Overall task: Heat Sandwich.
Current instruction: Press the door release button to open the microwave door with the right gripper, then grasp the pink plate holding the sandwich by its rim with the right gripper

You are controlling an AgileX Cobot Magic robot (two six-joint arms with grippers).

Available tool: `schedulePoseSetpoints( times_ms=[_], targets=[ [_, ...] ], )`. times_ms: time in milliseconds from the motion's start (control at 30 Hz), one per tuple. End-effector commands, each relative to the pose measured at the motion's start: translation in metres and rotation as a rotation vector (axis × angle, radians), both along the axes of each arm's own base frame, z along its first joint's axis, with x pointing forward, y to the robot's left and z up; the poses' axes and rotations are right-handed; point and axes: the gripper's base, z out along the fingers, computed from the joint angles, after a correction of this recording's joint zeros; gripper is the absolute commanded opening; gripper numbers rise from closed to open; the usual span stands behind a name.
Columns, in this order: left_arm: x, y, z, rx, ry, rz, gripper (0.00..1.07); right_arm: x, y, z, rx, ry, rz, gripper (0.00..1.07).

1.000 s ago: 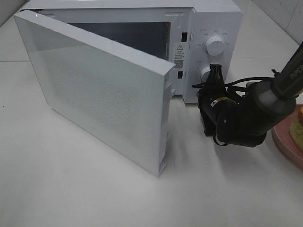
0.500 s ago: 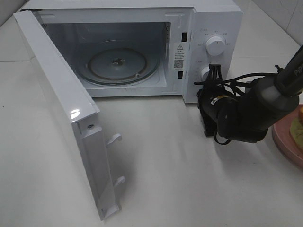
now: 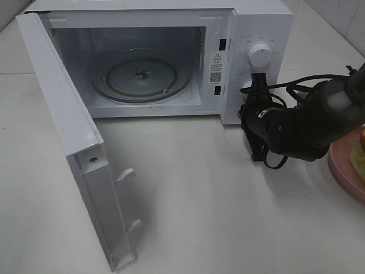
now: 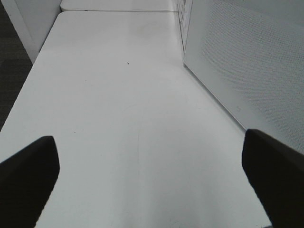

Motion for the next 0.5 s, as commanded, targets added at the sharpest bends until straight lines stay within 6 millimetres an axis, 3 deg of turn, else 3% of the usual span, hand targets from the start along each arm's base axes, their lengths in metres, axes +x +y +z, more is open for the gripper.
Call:
schedulePoseSetpoints(
  times_ms=[33, 300, 500],
  targets=[
    [-0.004, 0.0, -0.001, -0.002, -0.03, 0.002, 1.04, 0.005, -0.001, 0.024, -0.031, -0.071, 0.03, 0.01],
    [-0.004, 0.0, -0.001, -0.002, -0.03, 0.002, 1.04, -0.016, -0.002, 0.023, -0.094, 0.109, 0.131, 0.02],
    [-0.004, 0.0, -0.001, -0.002, -0.03, 0.002, 1.04, -0.031, -0.006, 0.038, -0.231, 0.247, 0.347, 0.02]
  ],
)
